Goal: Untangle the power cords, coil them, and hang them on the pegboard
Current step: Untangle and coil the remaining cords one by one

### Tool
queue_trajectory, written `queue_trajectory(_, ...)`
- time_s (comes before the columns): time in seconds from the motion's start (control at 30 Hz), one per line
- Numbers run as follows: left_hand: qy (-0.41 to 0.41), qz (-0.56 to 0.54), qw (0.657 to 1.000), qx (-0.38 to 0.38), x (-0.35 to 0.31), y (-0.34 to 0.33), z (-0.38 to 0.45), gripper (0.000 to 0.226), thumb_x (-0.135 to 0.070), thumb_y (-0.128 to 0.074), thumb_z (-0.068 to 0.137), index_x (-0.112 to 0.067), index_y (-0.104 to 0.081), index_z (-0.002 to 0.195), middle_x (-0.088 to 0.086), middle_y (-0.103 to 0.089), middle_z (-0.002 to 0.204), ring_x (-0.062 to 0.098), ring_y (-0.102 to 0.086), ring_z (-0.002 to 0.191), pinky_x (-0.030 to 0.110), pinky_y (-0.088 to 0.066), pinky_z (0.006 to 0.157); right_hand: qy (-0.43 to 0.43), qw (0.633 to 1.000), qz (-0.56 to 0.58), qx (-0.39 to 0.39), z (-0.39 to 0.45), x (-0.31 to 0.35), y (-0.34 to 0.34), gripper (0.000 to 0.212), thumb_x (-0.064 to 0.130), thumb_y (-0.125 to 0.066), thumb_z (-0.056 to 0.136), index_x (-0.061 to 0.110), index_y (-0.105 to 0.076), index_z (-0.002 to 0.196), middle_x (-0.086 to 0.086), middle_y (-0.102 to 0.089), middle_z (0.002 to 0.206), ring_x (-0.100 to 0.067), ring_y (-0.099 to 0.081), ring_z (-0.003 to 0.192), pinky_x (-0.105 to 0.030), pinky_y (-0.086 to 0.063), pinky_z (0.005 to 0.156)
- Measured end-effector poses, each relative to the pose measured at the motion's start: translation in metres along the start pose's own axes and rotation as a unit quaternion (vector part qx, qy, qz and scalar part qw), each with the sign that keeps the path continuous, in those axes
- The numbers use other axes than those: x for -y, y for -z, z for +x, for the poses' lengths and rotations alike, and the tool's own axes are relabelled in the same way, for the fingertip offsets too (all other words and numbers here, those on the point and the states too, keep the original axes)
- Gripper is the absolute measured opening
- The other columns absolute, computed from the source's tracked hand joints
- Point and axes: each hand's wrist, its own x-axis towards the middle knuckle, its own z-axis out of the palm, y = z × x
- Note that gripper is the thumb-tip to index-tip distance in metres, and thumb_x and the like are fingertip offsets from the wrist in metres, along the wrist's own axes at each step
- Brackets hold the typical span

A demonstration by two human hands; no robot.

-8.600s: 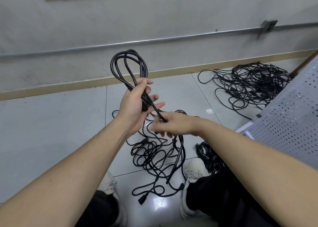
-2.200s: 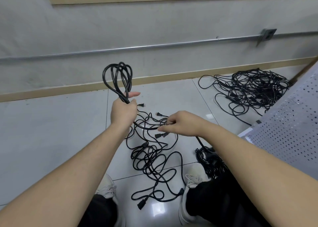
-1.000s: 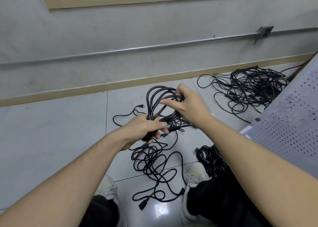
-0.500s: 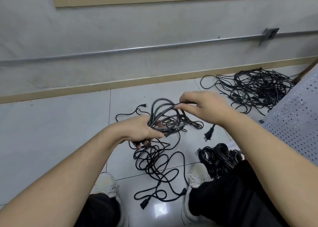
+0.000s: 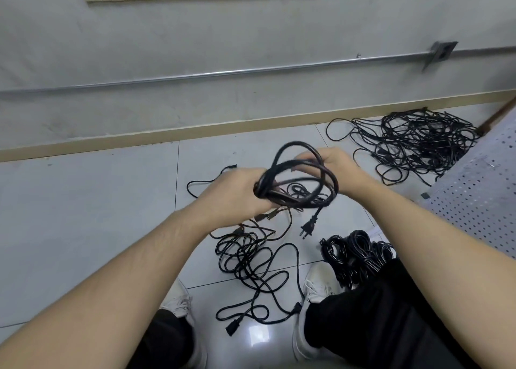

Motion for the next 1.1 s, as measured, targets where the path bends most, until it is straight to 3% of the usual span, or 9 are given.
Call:
queue_trajectory(0.13, 0.048, -0.104, 0.992, -0.049, 0.002, 0.002, -0.001, 0.042, -0.043, -0.079, 0.084, -0.041, -0.050, 0.114, -0.011, -0.073, 0.085, 0.017, -0.069, 0.081, 0.042, -0.056, 0.081, -0.025, 0.992, -0.104, 0.067, 0.003, -0.010, -0.013, 0.008, 0.030, -0.071, 0.094, 0.029, -0.075, 0.087, 0.019, -0.073, 0.090, 0.015, -0.063, 0.082, -0.012, -0.044, 0.077)
queue_trajectory(0.23, 0.072, -0.126, 0.985, -0.095, 0.006, 0.003, -0.001, 0.043, -0.039, -0.069, 0.076, -0.050, -0.047, 0.111, -0.020, -0.071, 0.085, 0.017, -0.066, 0.073, 0.048, -0.056, 0.082, -0.042, 0.985, -0.133, 0.103, 0.003, -0.004, -0.029, 0.021, 0.039, -0.065, 0.097, 0.028, -0.075, 0.083, 0.023, -0.069, 0.076, 0.011, -0.060, 0.075, -0.015, -0.042, 0.075)
queue_trajectory(0.37, 0.135, -0.139, 0.971, -0.138, 0.018, 0.012, 0.003, 0.041, -0.022, -0.062, 0.075, -0.049, -0.052, 0.104, -0.021, -0.069, 0.083, 0.019, -0.065, 0.078, 0.049, -0.056, 0.083, -0.049, 0.979, -0.149, 0.129, -0.003, 0.006, -0.044, 0.033, 0.053, -0.058, 0.098, 0.030, -0.075, 0.083, 0.010, -0.070, 0.075, -0.020, -0.062, 0.073, -0.029, -0.051, 0.076)
queue_trajectory(0.5, 0.182, -0.024, 0.970, -0.157, 0.034, 0.021, 0.008, 0.041, -0.019, -0.058, 0.084, -0.047, -0.045, 0.112, -0.018, -0.068, 0.089, 0.024, -0.067, 0.086, 0.038, -0.051, 0.081, -0.077, 0.972, -0.145, 0.168, -0.012, 0.008, -0.052, 0.025, 0.043, -0.054, 0.103, 0.030, -0.063, 0.084, 0.008, -0.063, 0.078, -0.016, -0.059, 0.078, -0.030, -0.048, 0.077)
queue_trajectory(0.6, 0.233, 0.007, 0.967, -0.102, 0.049, 0.018, 0.014, 0.035, -0.026, -0.058, 0.085, -0.044, -0.044, 0.112, -0.007, -0.072, 0.094, 0.026, -0.071, 0.087, 0.037, -0.052, 0.078, -0.035, 0.951, -0.246, 0.185, -0.018, 0.013, -0.061, 0.030, 0.042, -0.044, 0.107, 0.021, -0.055, 0.089, 0.010, -0.059, 0.080, -0.021, -0.058, 0.087, -0.033, -0.044, 0.079)
queue_trajectory(0.77, 0.256, -0.051, 0.964, -0.049, 0.060, 0.010, 0.021, 0.034, -0.022, -0.061, 0.084, -0.038, -0.044, 0.109, 0.005, -0.074, 0.088, 0.027, -0.076, 0.078, 0.035, -0.049, 0.059, 0.107, 0.899, -0.377, 0.195, -0.025, 0.037, -0.066, 0.030, 0.039, -0.039, 0.108, 0.019, -0.047, 0.087, -0.004, -0.062, 0.083, -0.024, -0.047, 0.074, -0.036, -0.037, 0.068)
queue_trajectory(0.87, 0.244, 0.093, 0.964, 0.044, 0.058, 0.000, 0.019, 0.038, -0.020, -0.057, 0.086, -0.036, -0.042, 0.116, 0.000, -0.074, 0.089, 0.024, -0.075, 0.076, 0.038, -0.060, 0.067, 0.223, 0.865, -0.415, 0.173, -0.025, 0.040, -0.065, 0.032, 0.041, -0.042, 0.106, 0.019, -0.053, 0.085, -0.004, -0.067, 0.083, -0.029, -0.054, 0.069, -0.036, -0.044, 0.063)
queue_trajectory(0.93, 0.194, 0.208, 0.951, 0.121, 0.049, -0.009, 0.014, 0.039, -0.018, -0.052, 0.089, -0.037, -0.045, 0.122, -0.008, -0.070, 0.093, 0.021, -0.069, 0.077, 0.035, -0.056, 0.066, 0.286, 0.847, -0.418, 0.160, -0.026, 0.036, -0.064, 0.040, 0.049, -0.039, 0.102, 0.021, -0.066, 0.092, 0.003, -0.069, 0.086, -0.027, -0.064, 0.074, -0.033, -0.047, 0.058)
queue_trajectory(1.1, 0.082, 0.281, 0.930, 0.223, 0.021, -0.008, 0.005, 0.029, -0.022, -0.058, 0.099, -0.036, -0.055, 0.124, -0.010, -0.054, 0.089, 0.015, -0.050, 0.072, 0.018, -0.036, 0.049, 0.237, 0.909, -0.337, 0.062, -0.017, 0.032, -0.046, 0.030, 0.068, -0.066, 0.078, 0.043, -0.077, 0.091, 0.019, -0.054, 0.070, -0.004, -0.052, 0.068, -0.022, -0.030, 0.057)
